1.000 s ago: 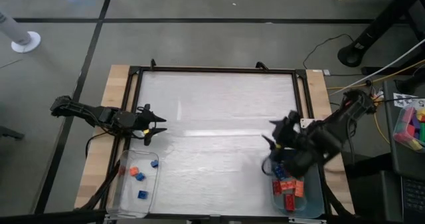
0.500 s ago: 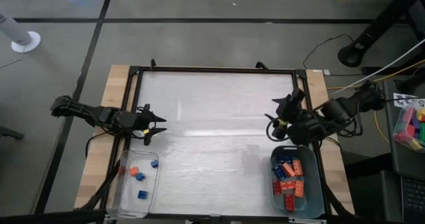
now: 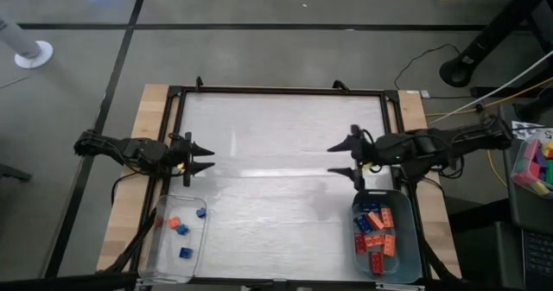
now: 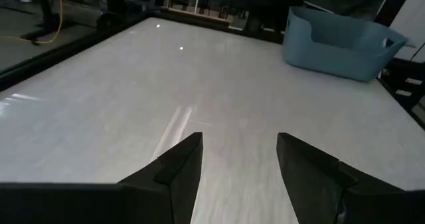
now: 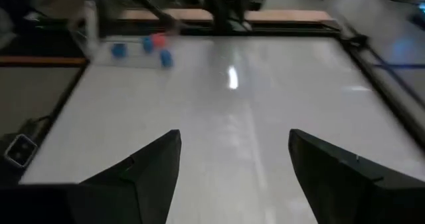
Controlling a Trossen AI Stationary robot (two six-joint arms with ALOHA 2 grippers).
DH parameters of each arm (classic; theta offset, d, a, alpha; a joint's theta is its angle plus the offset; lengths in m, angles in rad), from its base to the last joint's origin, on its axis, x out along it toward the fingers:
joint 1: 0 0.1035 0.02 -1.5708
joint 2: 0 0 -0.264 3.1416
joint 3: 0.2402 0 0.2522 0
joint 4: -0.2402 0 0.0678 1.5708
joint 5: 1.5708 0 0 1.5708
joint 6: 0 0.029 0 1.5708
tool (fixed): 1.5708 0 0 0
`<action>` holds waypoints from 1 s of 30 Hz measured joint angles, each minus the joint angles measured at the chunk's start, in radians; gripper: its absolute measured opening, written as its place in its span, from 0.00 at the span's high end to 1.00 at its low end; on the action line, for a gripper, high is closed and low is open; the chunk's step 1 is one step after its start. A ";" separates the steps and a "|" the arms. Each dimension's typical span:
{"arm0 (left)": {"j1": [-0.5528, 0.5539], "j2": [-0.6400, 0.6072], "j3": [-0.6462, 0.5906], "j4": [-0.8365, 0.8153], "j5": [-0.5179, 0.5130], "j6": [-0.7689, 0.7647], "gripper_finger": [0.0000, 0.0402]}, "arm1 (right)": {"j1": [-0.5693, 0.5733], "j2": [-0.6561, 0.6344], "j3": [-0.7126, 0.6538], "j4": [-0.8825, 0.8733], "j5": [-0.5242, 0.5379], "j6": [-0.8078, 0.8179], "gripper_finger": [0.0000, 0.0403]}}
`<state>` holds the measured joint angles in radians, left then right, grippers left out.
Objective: Sort blocks by size
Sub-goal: Return to Home Position
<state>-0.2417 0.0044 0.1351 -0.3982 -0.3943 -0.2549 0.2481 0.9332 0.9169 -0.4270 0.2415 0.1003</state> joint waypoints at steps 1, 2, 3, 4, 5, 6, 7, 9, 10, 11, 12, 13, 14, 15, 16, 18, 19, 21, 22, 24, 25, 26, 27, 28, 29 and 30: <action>0.000 0.000 0.000 0.000 0.000 0.000 0.55 | -0.024 -0.002 -0.039 0.056 -0.051 -0.019 0.31; 0.000 0.000 0.000 0.002 -0.001 0.000 0.55 | -0.047 -0.002 -0.074 0.115 -0.099 -0.030 0.31; 0.000 0.000 -0.004 0.010 0.000 0.000 0.55 | -0.069 -0.002 -0.107 0.161 -0.140 -0.033 0.31; 0.000 0.000 -0.013 0.020 -0.001 0.000 0.55 | -0.092 -0.003 -0.142 0.194 -0.176 -0.034 0.31; 0.000 0.001 -0.017 0.019 0.001 0.000 0.55 | -0.111 -0.004 -0.174 0.227 -0.210 -0.034 0.31; 0.000 0.003 -0.018 0.020 0.001 0.000 0.55 | -0.128 -0.004 -0.204 0.266 -0.242 -0.034 0.31; 0.000 0.009 -0.019 0.025 0.001 0.000 0.55 | -0.140 -0.004 -0.237 0.302 -0.272 -0.034 0.31; 0.000 0.020 -0.019 0.027 0.001 0.000 0.55 | -0.164 -0.004 -0.303 0.379 -0.315 -0.030 0.31; 0.000 0.021 -0.019 0.027 0.001 0.000 0.55 | -0.172 -0.004 -0.333 0.421 -0.324 -0.030 0.31; 0.000 0.019 -0.019 0.027 0.001 0.000 0.55 | -0.179 -0.005 -0.363 0.471 -0.332 -0.030 0.31; 0.000 0.021 -0.019 0.026 0.000 0.000 0.55 | -0.185 -0.006 -0.390 0.514 -0.337 -0.029 0.31; 0.000 0.022 -0.019 0.026 0.002 0.000 0.55 | -0.191 -0.006 -0.415 0.548 -0.340 -0.029 0.31; 0.000 0.022 -0.019 0.026 0.001 0.000 0.55 | -0.197 -0.007 -0.437 0.570 -0.340 -0.028 0.31; 0.000 0.021 -0.019 0.026 0.001 0.000 0.55 | -0.198 -0.009 -0.456 0.583 -0.341 -0.027 0.31; 0.000 0.021 -0.019 0.026 0.001 0.000 0.55 | -0.199 -0.012 -0.471 0.591 -0.341 -0.027 0.31; 0.000 0.022 -0.019 0.026 0.001 0.000 0.55 | -0.198 -0.023 -0.490 0.597 -0.342 -0.027 0.31; 0.000 0.022 -0.019 0.026 0.001 0.000 0.55 | -0.197 -0.029 -0.498 0.599 -0.344 -0.027 0.31; 0.000 0.022 -0.020 0.025 0.001 0.000 0.55 | -0.197 -0.049 -0.517 0.598 -0.353 -0.027 0.31; 0.000 0.022 -0.020 0.025 0.001 0.000 0.55 | -0.197 -0.064 -0.528 0.597 -0.361 -0.027 0.31; 0.000 0.022 -0.020 0.025 0.001 0.000 0.55 | -0.197 -0.102 -0.555 0.597 -0.365 -0.027 0.31; 0.000 0.022 -0.020 0.025 0.001 0.000 0.55 | -0.197 -0.124 -0.571 0.595 -0.365 -0.027 0.31; 0.000 0.022 -0.020 0.025 0.001 0.000 0.55 | -0.197 -0.147 -0.588 0.593 -0.365 -0.026 0.31; 0.000 0.022 -0.020 0.025 0.001 0.000 0.55 | -0.197 -0.179 -0.607 0.588 -0.365 -0.016 0.31; 0.000 0.022 -0.020 0.025 0.001 0.000 0.55 | -0.197 -0.217 -0.629 0.583 -0.366 -0.002 0.31; 0.000 0.022 -0.020 0.025 0.001 0.000 0.55 | -0.197 -0.252 -0.646 0.588 -0.365 0.003 0.31; 0.000 0.022 -0.020 0.025 0.001 0.000 0.55 | -0.197 -0.285 -0.662 0.596 -0.365 0.007 0.31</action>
<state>-0.2413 0.0265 0.1150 -0.3733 -0.3935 -0.2547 0.0513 0.6480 0.2548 0.1695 -0.1232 0.1075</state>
